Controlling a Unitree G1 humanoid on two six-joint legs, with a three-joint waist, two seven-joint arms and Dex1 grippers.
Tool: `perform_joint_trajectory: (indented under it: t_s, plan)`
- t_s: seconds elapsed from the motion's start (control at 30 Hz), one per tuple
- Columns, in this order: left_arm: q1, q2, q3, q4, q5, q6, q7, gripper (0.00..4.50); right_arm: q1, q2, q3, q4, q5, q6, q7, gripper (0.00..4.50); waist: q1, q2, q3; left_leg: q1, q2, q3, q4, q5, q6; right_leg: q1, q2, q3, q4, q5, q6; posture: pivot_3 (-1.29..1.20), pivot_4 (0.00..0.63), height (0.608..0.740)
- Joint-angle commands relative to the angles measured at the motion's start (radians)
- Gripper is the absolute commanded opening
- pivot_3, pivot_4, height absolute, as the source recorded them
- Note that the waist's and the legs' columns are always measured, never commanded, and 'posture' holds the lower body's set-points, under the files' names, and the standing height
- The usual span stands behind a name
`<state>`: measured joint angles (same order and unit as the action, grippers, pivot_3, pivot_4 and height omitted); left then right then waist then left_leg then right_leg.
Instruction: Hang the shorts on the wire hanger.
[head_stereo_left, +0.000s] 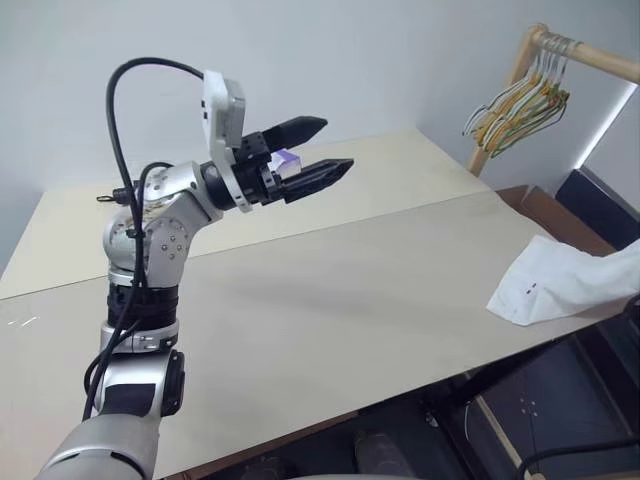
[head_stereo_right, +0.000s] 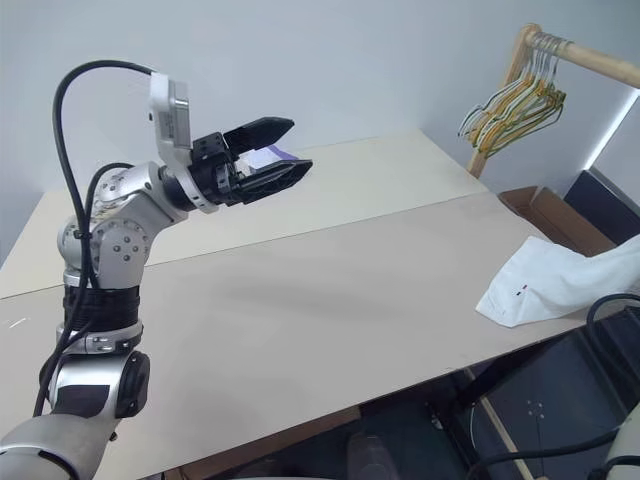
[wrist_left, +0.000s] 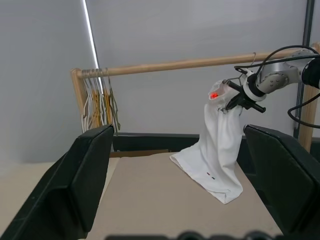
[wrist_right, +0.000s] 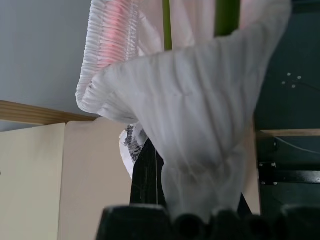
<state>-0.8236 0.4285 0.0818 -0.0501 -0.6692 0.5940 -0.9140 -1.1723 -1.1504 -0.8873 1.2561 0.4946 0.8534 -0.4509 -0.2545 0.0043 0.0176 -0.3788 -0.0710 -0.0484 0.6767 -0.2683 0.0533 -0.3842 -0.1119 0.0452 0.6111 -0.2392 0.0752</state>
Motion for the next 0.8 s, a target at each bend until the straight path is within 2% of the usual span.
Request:
perform_joint_trajectory:
  t_s: [0.03, 0.27, 0.33, 0.37, 0.6, 0.8]
  plan:
    - [-0.005, 0.015, 0.009, -0.031, -0.011, 0.004, 0.002, 4.5, -0.021, -0.011, 0.033, -0.05, 0.01, 0.019, 0.031, 1.15, -0.002, 0.0, 0.0, 0.0, 0.0, 0.0, 0.0, 0.0, 0.0, 0.0, 0.0, 0.0, 0.0, 0.0, 0.0, -0.29, 0.0, 0.74]
    - [-0.011, 0.014, 0.009, -0.024, -0.009, 0.001, 0.002, 4.5, -0.023, -0.009, 0.12, -0.078, -0.017, 0.003, 0.069, 3.66, -0.003, 0.001, 0.0, 0.0, 0.0, 0.0, 0.0, 0.0, 0.0, 0.0, 0.0, 0.0, 0.0, 0.0, 0.0, -0.29, 0.0, 0.74]
    - [-0.009, 0.016, 0.011, -0.024, -0.009, 0.0, 0.001, 4.5, -0.012, -0.007, 0.15, -0.088, -0.035, -0.008, 0.077, 4.29, -0.003, 0.001, 0.0, 0.0, 0.0, 0.0, 0.0, 0.0, 0.0, 0.0, 0.0, 0.0, 0.0, 0.0, 0.0, -0.29, 0.0, 0.74]
    - [-0.008, 0.017, 0.012, -0.024, -0.009, 0.0, 0.001, 4.5, -0.007, -0.006, 0.16, -0.091, -0.042, -0.015, 0.08, 4.45, -0.003, 0.001, 0.0, 0.0, 0.0, 0.0, 0.0, 0.0, 0.0, 0.0, 0.0, 0.0, 0.0, 0.0, 0.0, -0.29, 0.0, 0.74]
    - [-0.006, 0.027, 0.018, -0.023, -0.009, -0.004, 0.0, 4.5, 0.072, 0.043, 0.262, -0.234, -0.119, -0.103, 0.117, 4.45, -0.005, 0.001, -0.001, 0.001, 0.0, 0.0, 0.0, 0.0, 0.0, 0.0, 0.0, 0.001, 0.001, 0.0, 0.0, -0.29, 0.0, 0.74]
    - [-0.012, 0.035, 0.017, -0.001, 0.0, -0.022, -0.014, 4.5, 0.202, 0.167, 0.296, -0.559, -0.166, -0.124, 0.067, 4.45, -0.008, 0.003, -0.002, 0.001, 0.0, 0.0, 0.002, 0.0, 0.0, 0.0, -0.001, 0.003, 0.003, 0.0, 0.001, -0.29, 0.0, 0.74]
